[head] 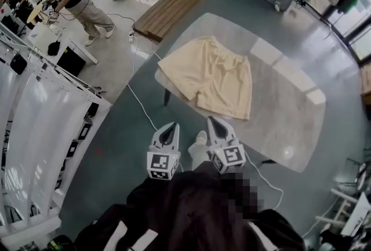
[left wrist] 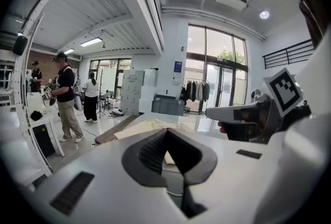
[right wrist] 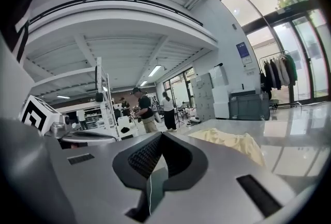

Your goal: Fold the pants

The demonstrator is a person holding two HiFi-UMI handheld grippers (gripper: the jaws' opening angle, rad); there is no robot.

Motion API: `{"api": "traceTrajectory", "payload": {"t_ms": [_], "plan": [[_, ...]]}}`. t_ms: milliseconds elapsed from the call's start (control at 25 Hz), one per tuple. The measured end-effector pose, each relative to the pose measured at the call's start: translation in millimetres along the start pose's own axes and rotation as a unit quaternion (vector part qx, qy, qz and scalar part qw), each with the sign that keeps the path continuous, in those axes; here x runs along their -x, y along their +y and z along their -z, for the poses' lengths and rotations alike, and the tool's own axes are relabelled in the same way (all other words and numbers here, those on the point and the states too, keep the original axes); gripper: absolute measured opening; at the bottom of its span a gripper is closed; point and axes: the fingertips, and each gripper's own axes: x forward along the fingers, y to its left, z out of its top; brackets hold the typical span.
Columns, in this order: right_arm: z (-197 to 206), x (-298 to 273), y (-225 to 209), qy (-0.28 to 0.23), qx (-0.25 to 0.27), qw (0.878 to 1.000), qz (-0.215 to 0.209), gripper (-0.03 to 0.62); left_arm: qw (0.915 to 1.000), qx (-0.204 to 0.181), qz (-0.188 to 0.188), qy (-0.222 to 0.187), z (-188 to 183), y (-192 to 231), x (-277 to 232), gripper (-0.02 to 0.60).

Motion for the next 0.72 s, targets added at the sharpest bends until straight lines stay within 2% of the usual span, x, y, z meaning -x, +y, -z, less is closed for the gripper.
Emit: {"api": "traceTrajectory", "payload": {"t_ms": [240, 440, 720], "plan": [[-29, -58, -43, 0.019, 0.001, 0.999, -0.043, 0.003, 0.9997, 0.007, -0.022, 0.01, -41, 16, -67, 0.002], [-40, -92, -89, 0.029, 0.007, 0.998, -0.051, 0.005, 0.9986, 0.013, -0.048, 0.017, -54, 27, -113, 0.002], [-46, -127, -123, 0.064, 0.013, 0.995, -0.079, 0.003, 0.9954, 0.025, -0.09, 0.023, -69, 44, -152, 0.002]]}}
